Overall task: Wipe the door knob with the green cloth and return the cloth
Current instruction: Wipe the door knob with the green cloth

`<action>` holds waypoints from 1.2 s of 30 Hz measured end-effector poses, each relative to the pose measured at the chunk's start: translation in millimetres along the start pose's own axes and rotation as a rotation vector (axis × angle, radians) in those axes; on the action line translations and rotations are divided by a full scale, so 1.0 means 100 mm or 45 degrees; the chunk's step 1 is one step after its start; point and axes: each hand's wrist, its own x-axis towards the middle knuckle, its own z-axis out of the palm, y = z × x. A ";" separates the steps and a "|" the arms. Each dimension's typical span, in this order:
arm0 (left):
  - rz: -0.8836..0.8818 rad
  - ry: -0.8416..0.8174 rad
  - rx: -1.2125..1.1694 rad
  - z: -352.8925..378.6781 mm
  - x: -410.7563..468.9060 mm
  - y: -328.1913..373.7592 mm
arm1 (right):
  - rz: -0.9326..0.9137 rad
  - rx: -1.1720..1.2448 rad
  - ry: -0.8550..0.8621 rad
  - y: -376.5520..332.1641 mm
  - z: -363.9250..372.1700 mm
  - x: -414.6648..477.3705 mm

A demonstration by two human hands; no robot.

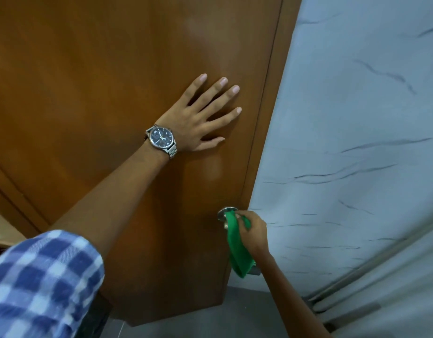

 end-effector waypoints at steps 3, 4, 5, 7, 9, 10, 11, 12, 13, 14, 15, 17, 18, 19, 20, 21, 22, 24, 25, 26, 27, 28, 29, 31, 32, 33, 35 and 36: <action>-0.010 0.014 0.003 0.01 -0.01 -0.01 | -0.462 -0.268 -0.273 -0.07 0.07 -0.14; -0.010 0.014 0.005 0.01 -0.01 -0.01 | -0.580 -0.392 -0.341 -0.06 0.06 -0.13; -0.012 0.005 0.004 0.00 0.00 -0.01 | -0.621 -0.464 -0.322 -0.04 0.06 -0.10; -0.012 -0.012 0.000 0.00 -0.01 -0.01 | -0.444 -0.369 -0.094 -0.02 0.04 -0.05; -0.007 -0.017 0.000 -0.02 -0.02 -0.02 | -0.070 -0.111 0.139 -0.01 0.01 -0.01; -0.006 -0.016 0.002 -0.03 -0.01 -0.02 | 0.030 -0.036 0.175 0.02 0.03 0.02; -0.003 -0.016 -0.001 -0.03 -0.01 -0.01 | 0.040 -0.037 0.168 0.04 0.07 0.02; 0.004 -0.019 -0.006 -0.03 0.00 0.00 | -0.017 -0.073 0.145 0.06 0.10 0.00; 0.006 -0.021 -0.004 -0.02 0.00 0.01 | -0.136 -0.134 0.100 0.05 0.13 -0.02; 0.005 -0.019 0.006 -0.01 0.00 0.00 | -0.292 -0.209 0.019 0.02 0.14 -0.04; 0.004 -0.014 0.015 -0.01 -0.01 -0.02 | -0.462 -0.315 -0.093 0.00 0.15 -0.05; 0.004 -0.005 0.013 -0.02 0.00 -0.03 | -0.719 -0.587 -0.304 -0.01 0.16 -0.03; 0.001 -0.007 0.009 -0.02 0.01 -0.02 | -0.774 -0.676 -0.315 0.00 0.17 -0.01; -0.002 -0.009 0.004 -0.02 0.00 -0.01 | -0.755 -0.675 -0.263 0.01 0.17 0.00; -0.004 -0.007 0.005 -0.02 0.00 -0.01 | -0.666 -0.596 -0.165 0.01 0.16 0.00; -0.007 -0.006 0.008 -0.02 0.00 -0.01 | -0.530 -0.471 -0.052 0.01 0.15 -0.02; -0.009 -0.004 0.008 -0.02 0.00 -0.01 | -0.366 -0.333 0.039 0.01 0.17 -0.05; -0.009 -0.008 0.001 -0.02 0.00 0.00 | -0.135 -0.191 0.156 -0.03 0.32 -0.14; -0.006 -0.012 -0.005 -0.02 0.00 0.00 | -0.135 -0.275 0.175 -0.06 0.43 -0.20; -0.006 -0.012 -0.006 -0.02 0.00 -0.01 | -0.217 -0.461 0.173 -0.07 0.51 -0.24; -0.004 -0.011 -0.003 -0.02 0.00 -0.01 | -0.325 -0.656 0.133 -0.06 0.57 -0.29; 0.002 -0.009 0.003 -0.02 0.00 -0.02 | -0.444 -0.834 0.066 -0.03 0.57 -0.30; 0.004 -0.005 0.008 -0.01 0.00 -0.02 | -0.551 -0.959 -0.028 0.04 0.52 -0.26; 0.004 0.004 0.008 -0.01 0.00 -0.01 | -0.632 -1.027 -0.187 0.19 0.35 -0.14; 0.002 0.007 0.002 -0.01 0.00 -0.01 | -0.619 -0.982 -0.190 0.24 0.25 -0.10; -0.001 0.009 -0.003 0.00 0.00 0.00 | -0.572 -0.886 -0.138 0.27 0.20 -0.09; -0.008 0.018 -0.010 0.02 0.00 0.00 | -0.352 -0.578 -0.018 0.19 0.23 -0.16; -0.012 0.024 -0.011 0.02 -0.01 -0.01 | -0.184 -0.365 0.050 0.13 0.31 -0.21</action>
